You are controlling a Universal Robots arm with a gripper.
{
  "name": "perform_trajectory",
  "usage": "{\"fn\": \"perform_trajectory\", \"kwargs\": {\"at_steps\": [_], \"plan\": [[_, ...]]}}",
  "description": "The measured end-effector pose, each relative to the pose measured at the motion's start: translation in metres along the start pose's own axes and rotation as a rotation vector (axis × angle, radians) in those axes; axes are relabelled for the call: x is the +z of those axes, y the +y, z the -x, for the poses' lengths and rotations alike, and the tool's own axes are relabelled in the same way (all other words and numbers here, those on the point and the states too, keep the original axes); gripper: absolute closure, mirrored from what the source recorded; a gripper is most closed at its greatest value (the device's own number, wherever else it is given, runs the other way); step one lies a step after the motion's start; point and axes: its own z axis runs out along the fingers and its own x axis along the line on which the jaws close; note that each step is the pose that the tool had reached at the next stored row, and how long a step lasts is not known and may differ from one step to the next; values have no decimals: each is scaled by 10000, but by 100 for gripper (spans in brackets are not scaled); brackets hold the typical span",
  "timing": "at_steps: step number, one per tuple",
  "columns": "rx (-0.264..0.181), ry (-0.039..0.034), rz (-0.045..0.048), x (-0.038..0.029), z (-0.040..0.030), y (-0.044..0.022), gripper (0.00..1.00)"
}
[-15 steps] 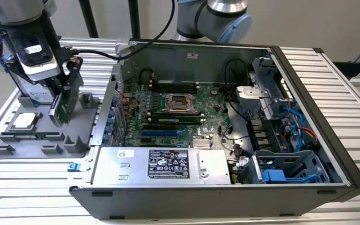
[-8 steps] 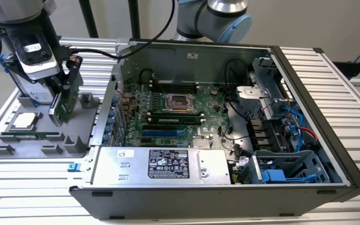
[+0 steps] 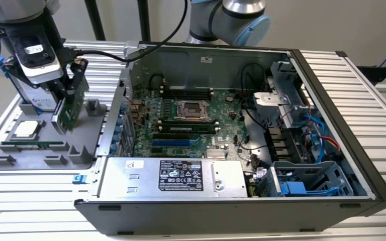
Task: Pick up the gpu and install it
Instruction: 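Pick up the gpu and move the gpu toward the slot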
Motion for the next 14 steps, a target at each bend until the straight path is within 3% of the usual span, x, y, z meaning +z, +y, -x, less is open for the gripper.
{"fn": "perform_trajectory", "kwargs": {"at_steps": [14], "plan": [[0, 0, 0, -42, 0, 2, 100]]}}
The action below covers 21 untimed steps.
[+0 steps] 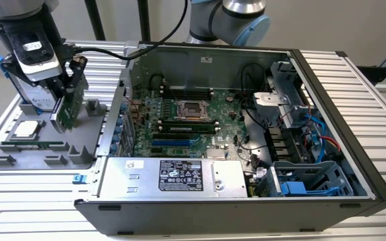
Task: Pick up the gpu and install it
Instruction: 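Pick up the gpu and move the gpu toward the slot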
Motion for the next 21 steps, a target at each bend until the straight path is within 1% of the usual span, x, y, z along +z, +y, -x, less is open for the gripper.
{"fn": "perform_trajectory", "kwargs": {"at_steps": [21], "plan": [[0, 0, 0, -60, 0, 3, 100]]}}
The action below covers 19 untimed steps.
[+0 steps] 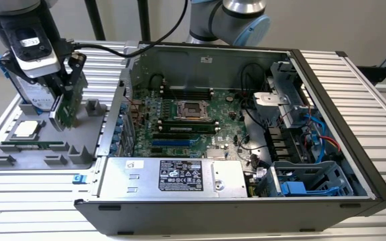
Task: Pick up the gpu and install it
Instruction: 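Pick up the gpu and move the gpu toward the slot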
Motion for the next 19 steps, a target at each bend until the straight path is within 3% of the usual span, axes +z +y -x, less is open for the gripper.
{"fn": "perform_trajectory", "kwargs": {"at_steps": [19], "plan": [[2, 1, 0, -87, 0, 4, 100]]}}
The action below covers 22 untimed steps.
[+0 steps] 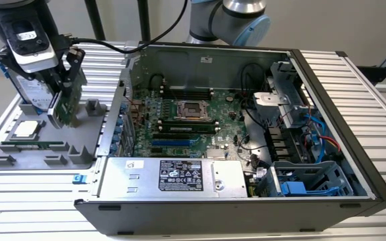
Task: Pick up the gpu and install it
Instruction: 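Pick up the gpu and move the gpu toward the slot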
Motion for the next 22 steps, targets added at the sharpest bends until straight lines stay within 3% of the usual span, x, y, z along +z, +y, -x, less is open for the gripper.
{"fn": "perform_trajectory", "kwargs": {"at_steps": [22], "plan": [[0, -1, 0, -133, 0, 6, 100]]}}
